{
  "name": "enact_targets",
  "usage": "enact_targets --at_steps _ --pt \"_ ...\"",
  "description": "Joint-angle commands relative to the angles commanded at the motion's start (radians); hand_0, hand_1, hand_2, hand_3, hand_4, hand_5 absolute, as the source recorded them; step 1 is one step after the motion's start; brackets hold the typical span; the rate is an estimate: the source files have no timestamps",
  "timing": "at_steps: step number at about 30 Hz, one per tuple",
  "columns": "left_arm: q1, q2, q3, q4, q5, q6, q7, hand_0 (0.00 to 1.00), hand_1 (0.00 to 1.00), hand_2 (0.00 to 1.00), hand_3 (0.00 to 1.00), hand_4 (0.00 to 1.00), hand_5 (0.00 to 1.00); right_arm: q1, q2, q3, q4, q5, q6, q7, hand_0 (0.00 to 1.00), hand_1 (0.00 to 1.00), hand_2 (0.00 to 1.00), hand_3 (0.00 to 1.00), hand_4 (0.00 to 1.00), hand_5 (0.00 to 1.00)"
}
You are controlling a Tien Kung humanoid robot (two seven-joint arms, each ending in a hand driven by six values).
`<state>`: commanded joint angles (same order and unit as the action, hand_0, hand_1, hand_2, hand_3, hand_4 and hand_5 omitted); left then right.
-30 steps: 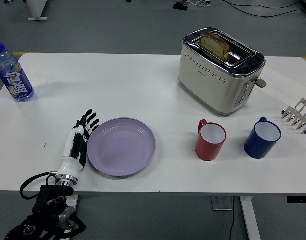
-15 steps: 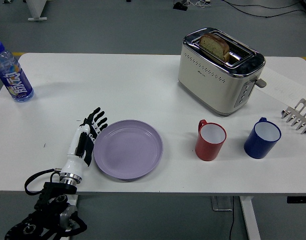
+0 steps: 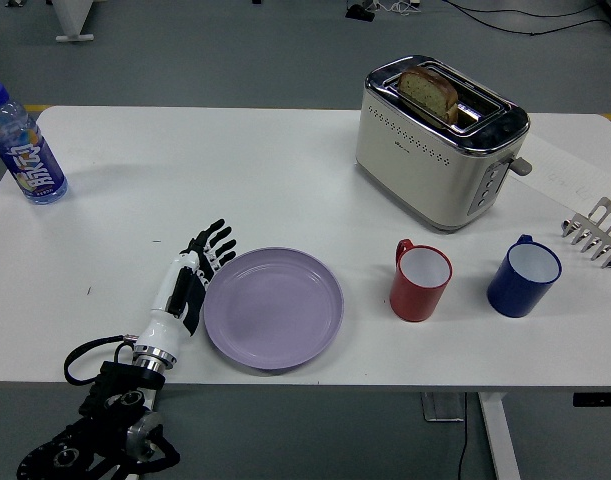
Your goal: Push plate across desktop
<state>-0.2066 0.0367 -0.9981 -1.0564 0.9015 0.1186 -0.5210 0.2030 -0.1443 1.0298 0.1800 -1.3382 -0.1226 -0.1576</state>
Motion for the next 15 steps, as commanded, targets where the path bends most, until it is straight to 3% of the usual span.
enact_targets --at_steps 15 --pt "-0.002 -0.002 0.006 -0.005 -0.001 -0.006 0.001 0.831 0.877 0.908 0.904 0.595 0.998 0.001 0.0 0.0 0.0 -0.003 0.001 0.0 0.639 0.614 0.665 0.603 0.195 0.092"
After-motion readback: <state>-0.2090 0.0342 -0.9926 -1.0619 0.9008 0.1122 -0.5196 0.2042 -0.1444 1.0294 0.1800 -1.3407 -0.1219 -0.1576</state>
